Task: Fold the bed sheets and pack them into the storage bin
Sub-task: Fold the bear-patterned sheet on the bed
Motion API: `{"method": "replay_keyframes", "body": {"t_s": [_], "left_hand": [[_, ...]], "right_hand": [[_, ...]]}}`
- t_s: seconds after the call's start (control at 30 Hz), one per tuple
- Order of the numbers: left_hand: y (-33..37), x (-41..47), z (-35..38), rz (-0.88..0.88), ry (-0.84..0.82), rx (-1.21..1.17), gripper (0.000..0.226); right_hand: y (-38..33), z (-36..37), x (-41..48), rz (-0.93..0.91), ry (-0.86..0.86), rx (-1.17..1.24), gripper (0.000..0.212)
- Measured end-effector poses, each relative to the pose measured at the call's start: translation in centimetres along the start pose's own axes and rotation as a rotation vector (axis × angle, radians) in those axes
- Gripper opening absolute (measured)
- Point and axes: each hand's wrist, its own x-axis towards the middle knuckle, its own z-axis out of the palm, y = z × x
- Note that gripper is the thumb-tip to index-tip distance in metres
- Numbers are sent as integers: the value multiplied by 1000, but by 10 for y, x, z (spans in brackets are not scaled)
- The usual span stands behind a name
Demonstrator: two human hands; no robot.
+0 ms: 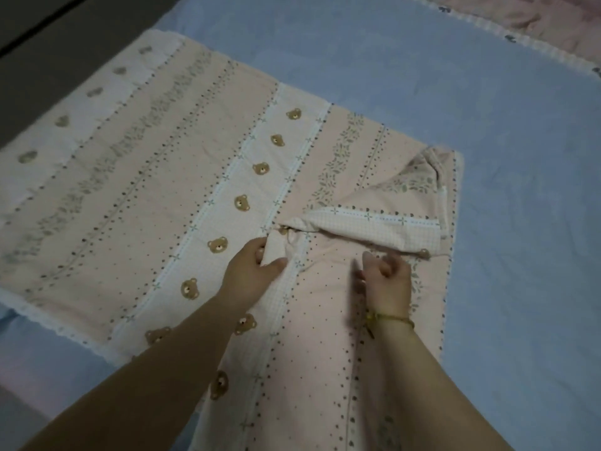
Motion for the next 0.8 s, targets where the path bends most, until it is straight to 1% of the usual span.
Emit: {"method": "replay_keyframes", "body": {"t_s": [0.03,0.1,0.13,0.17,0.23,0.3,0.33,0.37,0.43,0.47,0.5,0.53,0.57,0.6,0.63,0.7,0.77,0.8], "left_hand": [[-5,-4,1,-4,-28,31,45],[-8,-9,4,8,-21,77,44],[-7,-11,5,12,15,91,44],[-6,-12,6,23,55,105,44],[-2,-14,5,70,119,132,43],[5,-8,-2,123,161,144,40],[9,-2,-8,156,193,151,39],[12,4,-15,164,225,150,39],[14,21,-29,123,267,144,42],[12,28,-34,85,260,151,44],[7,32,-36,45,232,158,45],[1,33,-36,14,204,168,46],[-5,30,-35,-19,177,178,47],[-10,25,-33,-37,163,197,49],[-13,18,-30,-60,153,241,51],[-19,5,-25,-102,135,385,59],[-25,-2,-21,-89,152,524,64],[-28,-6,-20,-82,157,547,64]], "right_hand": [[-10,2,15,77,-37,95,40],[-32,8,33,186,-89,279,35],[-43,11,38,202,-59,289,36],[-54,14,44,177,13,231,37],[-78,19,53,-1,180,100,35],[-106,29,59,-208,234,17,31],[-120,35,64,-291,230,-21,29],[-133,43,71,-347,191,-61,29],[-151,63,88,-412,-4,-204,30],[-153,73,97,-450,-134,-387,33],[-150,82,104,-484,-260,-641,40],[-142,87,109,-501,-342,-902,45],[-131,90,113,-529,-383,-1102,46],[-120,89,114,-545,-408,-1213,48],[-108,85,113,-548,-421,-1258,51],[-86,73,108,-579,-407,-1269,56],[-72,62,103,-601,-374,-1282,58],[-65,54,98,-596,-361,-1295,58]]}}
